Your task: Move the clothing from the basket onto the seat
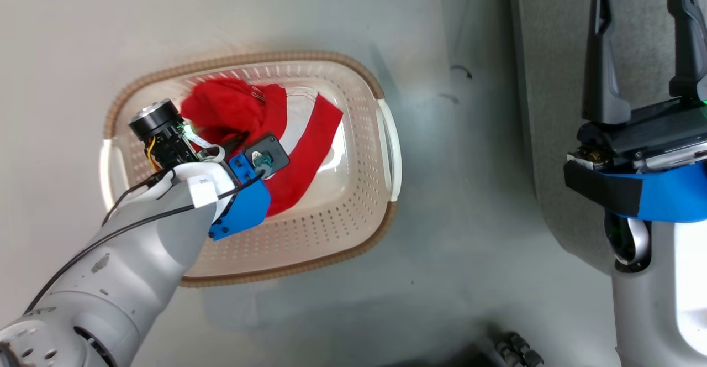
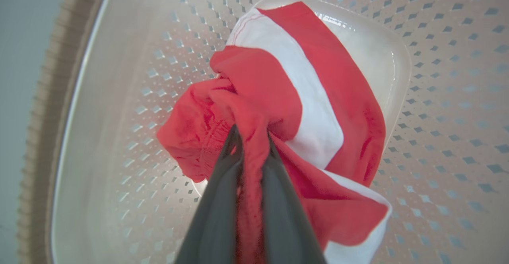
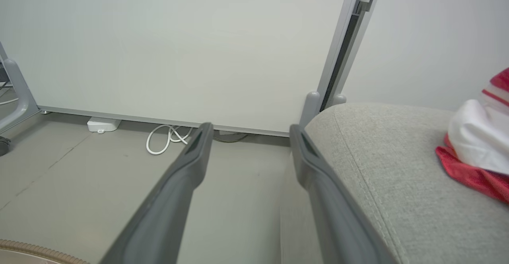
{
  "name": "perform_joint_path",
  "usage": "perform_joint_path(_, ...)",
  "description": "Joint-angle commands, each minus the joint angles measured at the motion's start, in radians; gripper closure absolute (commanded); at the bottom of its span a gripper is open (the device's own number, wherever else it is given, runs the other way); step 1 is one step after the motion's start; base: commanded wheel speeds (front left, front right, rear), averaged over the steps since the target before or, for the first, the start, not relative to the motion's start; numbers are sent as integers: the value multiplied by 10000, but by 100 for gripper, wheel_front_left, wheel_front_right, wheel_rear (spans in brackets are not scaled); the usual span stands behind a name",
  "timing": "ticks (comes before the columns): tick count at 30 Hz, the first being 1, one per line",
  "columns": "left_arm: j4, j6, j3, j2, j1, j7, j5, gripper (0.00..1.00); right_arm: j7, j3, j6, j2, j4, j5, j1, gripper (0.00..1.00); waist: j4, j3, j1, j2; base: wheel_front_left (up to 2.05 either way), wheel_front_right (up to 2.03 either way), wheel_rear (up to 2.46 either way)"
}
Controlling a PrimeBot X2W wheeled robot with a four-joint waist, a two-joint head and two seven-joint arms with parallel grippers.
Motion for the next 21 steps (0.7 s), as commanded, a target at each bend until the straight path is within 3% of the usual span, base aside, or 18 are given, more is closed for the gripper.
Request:
perform_joint_path(1,-63,-4,-22,-52,43,-300,-321,100,-34,-28,1,3,105,63,29,0,159,-439,0,0,0,0,0)
perform_joint_path(14,9,-3,214,-643,613,-1807,-2029,100,-34,-252,1,1,701,-16,676,0,632,-2475,0,0,0,0,0)
perform_joint_path(21,-335,-3,466,-633,1051,-2083,-2760,100,-34,-314,3,1,980,12,1102,0,804,-3558,0,0,0,0,0)
